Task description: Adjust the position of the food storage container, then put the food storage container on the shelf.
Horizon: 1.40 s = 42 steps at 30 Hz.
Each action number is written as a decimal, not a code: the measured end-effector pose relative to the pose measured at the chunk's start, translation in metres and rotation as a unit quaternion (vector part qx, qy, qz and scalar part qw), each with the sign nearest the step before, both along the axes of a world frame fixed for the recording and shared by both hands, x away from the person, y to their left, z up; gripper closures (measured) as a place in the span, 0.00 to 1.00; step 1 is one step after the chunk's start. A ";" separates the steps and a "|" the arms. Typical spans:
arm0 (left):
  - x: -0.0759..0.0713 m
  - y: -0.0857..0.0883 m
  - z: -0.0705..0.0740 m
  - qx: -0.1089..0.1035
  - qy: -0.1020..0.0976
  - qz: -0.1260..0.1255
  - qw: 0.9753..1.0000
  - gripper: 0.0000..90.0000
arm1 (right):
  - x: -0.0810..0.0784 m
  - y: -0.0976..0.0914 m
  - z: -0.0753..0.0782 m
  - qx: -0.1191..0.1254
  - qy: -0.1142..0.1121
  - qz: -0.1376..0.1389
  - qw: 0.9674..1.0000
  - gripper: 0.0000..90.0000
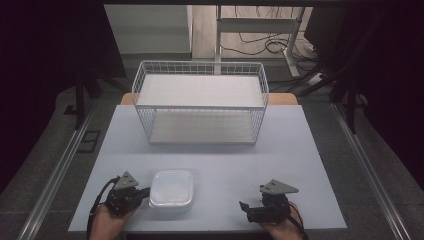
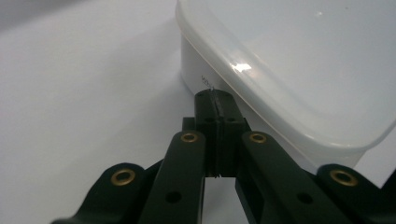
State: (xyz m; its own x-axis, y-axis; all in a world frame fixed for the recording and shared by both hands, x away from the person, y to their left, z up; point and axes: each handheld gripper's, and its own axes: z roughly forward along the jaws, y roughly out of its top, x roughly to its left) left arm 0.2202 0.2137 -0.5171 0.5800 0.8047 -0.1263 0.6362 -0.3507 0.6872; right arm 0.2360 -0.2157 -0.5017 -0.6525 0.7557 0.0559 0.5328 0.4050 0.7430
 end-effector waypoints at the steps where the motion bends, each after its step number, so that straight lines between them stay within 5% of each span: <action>1: 0.001 -0.003 0.000 0.000 0.002 -0.002 1.000 1.00 | 0.001 0.000 0.000 0.001 0.000 0.000 1.000 0.10; 23: 0.013 -0.073 0.002 -0.004 0.001 -0.080 0.997 1.00 | 0.001 0.000 -0.002 -0.013 0.002 0.001 1.000 0.14; 28: 0.014 -0.078 0.000 0.006 -0.009 -0.075 0.997 1.00 | 0.001 -0.001 -0.002 -0.013 0.003 0.004 1.000 0.15; 32: 0.015 -0.065 0.000 0.006 -0.020 -0.052 0.998 0.74 | 0.001 -0.002 -0.002 -0.011 0.003 0.006 1.000 0.15; 36: 0.013 -0.048 0.004 -0.026 -0.045 -0.030 0.998 0.46 | 0.001 -0.002 -0.001 -0.004 0.011 0.015 1.000 0.16; 42: 0.011 -0.044 0.008 -0.058 -0.044 -0.038 0.997 0.30 | 0.001 0.005 0.006 0.010 0.031 0.032 0.999 0.19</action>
